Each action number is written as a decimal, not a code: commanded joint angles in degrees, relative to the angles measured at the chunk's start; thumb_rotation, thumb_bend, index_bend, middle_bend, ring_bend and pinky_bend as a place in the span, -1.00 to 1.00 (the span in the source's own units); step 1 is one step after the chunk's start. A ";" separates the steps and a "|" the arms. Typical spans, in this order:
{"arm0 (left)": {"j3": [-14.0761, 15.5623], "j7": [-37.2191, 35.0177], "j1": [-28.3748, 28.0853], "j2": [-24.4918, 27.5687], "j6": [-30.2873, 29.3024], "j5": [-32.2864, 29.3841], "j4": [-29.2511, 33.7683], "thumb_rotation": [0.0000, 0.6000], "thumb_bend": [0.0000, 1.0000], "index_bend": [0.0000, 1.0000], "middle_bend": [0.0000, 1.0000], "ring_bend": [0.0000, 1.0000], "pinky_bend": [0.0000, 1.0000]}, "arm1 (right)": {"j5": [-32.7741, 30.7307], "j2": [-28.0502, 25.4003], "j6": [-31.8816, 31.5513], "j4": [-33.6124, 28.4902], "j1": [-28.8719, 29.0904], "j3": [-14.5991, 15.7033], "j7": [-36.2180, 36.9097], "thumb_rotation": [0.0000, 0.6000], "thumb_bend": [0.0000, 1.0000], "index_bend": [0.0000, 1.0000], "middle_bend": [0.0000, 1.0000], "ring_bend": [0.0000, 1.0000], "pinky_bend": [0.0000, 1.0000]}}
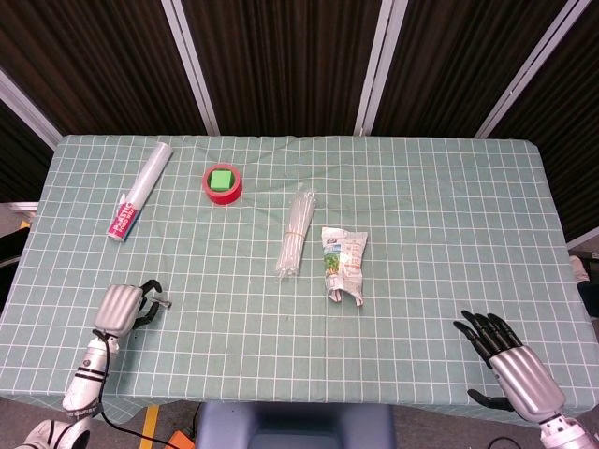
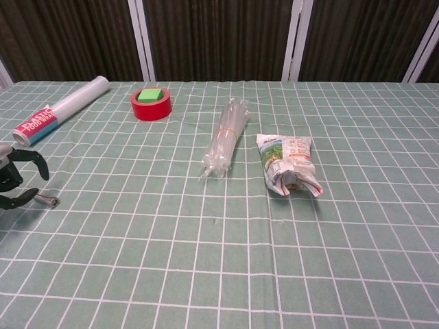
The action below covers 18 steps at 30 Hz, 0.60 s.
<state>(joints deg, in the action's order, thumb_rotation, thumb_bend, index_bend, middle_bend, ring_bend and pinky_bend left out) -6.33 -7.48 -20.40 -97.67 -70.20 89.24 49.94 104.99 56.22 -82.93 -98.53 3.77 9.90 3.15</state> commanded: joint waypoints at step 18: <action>3.41 -5.70 -2.04 -4.86 2.22 -1.38 -11.58 1.00 -0.15 -0.07 1.00 1.00 1.00 | -0.54 0.06 0.53 -0.16 0.01 -0.13 -0.66 1.00 -0.52 -1.00 -1.00 -1.00 -1.00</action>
<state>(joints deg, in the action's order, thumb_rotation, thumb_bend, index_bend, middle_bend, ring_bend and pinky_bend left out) -2.89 -13.12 -22.37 -102.45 -68.11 87.98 38.48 104.45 56.28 -82.41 -98.69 3.77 9.78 2.50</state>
